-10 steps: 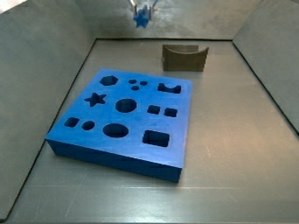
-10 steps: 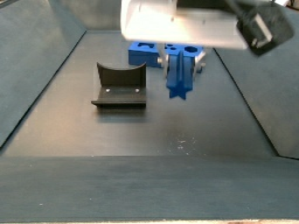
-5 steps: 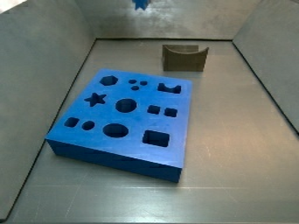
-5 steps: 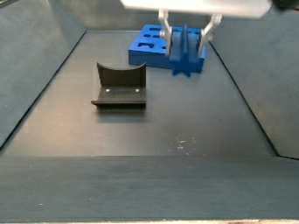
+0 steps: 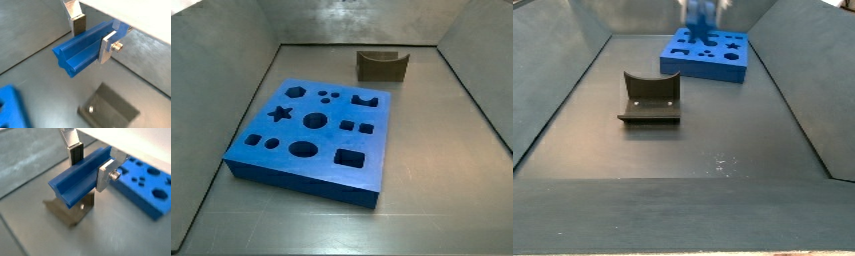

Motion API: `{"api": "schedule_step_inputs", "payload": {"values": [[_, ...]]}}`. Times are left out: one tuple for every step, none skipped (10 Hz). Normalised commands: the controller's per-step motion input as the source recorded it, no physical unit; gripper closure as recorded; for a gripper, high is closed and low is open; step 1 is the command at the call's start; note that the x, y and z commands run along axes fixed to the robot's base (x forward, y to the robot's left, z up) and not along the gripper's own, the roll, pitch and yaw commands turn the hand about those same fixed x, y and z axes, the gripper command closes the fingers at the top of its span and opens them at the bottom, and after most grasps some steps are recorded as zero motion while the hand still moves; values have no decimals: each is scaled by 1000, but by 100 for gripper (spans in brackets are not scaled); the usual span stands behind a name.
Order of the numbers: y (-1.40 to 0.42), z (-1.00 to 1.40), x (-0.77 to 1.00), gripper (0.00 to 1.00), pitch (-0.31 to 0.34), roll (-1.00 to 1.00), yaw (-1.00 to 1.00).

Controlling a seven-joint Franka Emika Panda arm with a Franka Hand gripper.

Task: Pick up the star object. Move up. Place the star object on the fixture. Regrasp the star object. Move to above the board. Insert the star object.
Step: Place the star object on the fixture.

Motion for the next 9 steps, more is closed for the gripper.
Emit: {"api": "schedule_step_inputs", "payload": {"values": [[-1000, 320, 422, 100, 87, -41, 75], [-1000, 305, 428, 100, 103, -24, 51], [-874, 251, 384, 100, 124, -12, 44], [-716, 195, 326, 100, 132, -2, 40], [-410, 102, 210, 100, 144, 17, 36], [-192, 59, 148, 100, 137, 31, 37], [1000, -483, 536, 100, 235, -1000, 179], [1000, -489, 531, 100, 231, -1000, 170], [1000, -425, 590, 100, 215, -1000, 113]]}}
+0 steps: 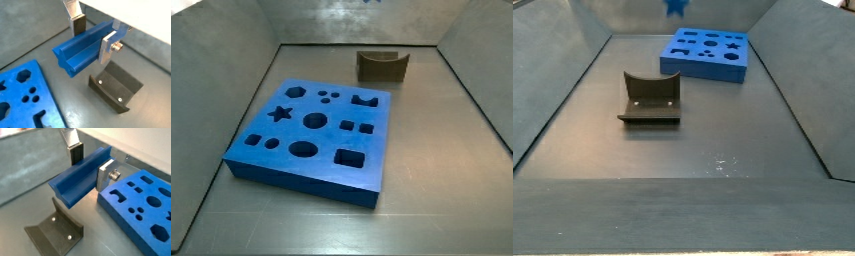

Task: Pick up the star object. Move up. Place the star object on the fixture. Regrasp the star object. Move to above the board. Insert the star object.
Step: Place the star object on the fixture.

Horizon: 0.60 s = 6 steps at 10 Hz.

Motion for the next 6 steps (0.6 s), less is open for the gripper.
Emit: {"api": "schedule_step_inputs", "payload": {"values": [[1000, -381, 612, 100, 216, -1000, 97], [1000, -309, 649, 100, 245, -1000, 64], [908, -239, 625, 100, 274, -1000, 35], [742, -160, 572, 100, 286, -1000, -2], [533, -78, 501, 100, 274, -900, -60], [385, -45, 453, 100, 237, -740, -97]]}}
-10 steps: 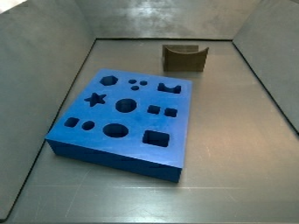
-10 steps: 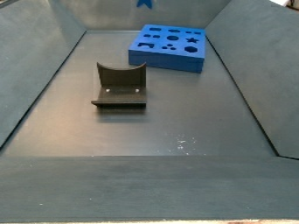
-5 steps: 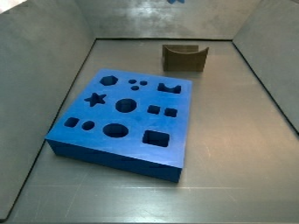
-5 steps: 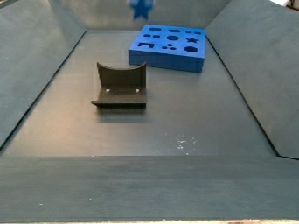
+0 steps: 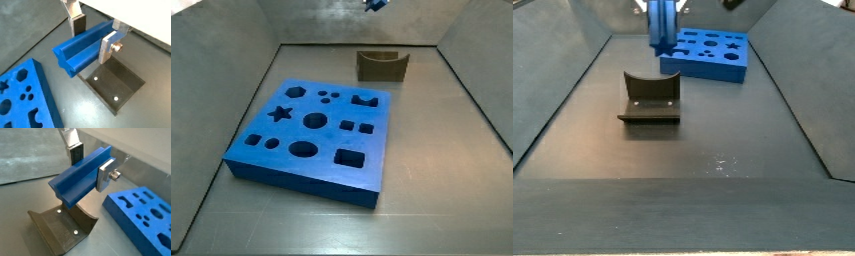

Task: Pick up the star object. Move up. Place the star object on the fixture. Regrasp the star object. Move to above the board. Insert the star object.
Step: Place the star object on the fixture.

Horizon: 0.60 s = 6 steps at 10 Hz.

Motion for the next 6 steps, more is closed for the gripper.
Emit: {"api": "schedule_step_inputs", "payload": {"values": [[196, -32, 392, 100, 187, -528, -128], [70, -29, 350, 100, 152, -365, -139], [25, -19, 300, 100, 117, -221, -133], [37, -7, 197, 100, 84, -168, -121], [76, -1000, 144, 100, -1, -1000, -213], [80, -1000, 130, 100, -12, -1000, -211]]}}
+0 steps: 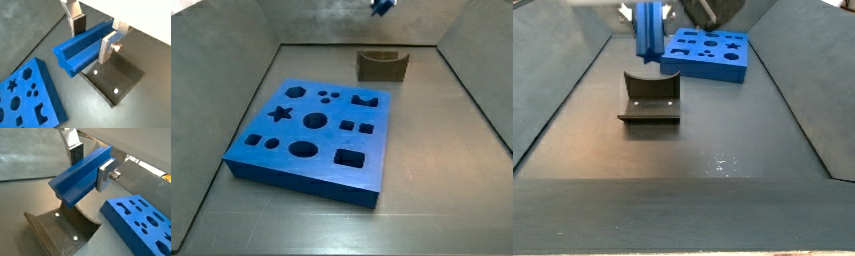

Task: Pick up the star object. Move up. Place the star object on the fixture. Regrasp the star object. Move to above the board. Insert the star object.
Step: Place the star object on the fixture.

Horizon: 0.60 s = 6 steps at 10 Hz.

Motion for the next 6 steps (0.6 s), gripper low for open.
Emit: {"api": "schedule_step_inputs", "payload": {"values": [[90, -1000, 137, 100, -11, -1000, -205], [92, -1000, 158, 100, 6, -1000, -194], [101, -1000, 171, 100, 8, -1000, -188], [106, -1000, 178, 100, 5, -1000, -190], [116, -1000, 189, 100, -4, -793, -155], [124, -1000, 194, 100, -9, -630, -130]]}}
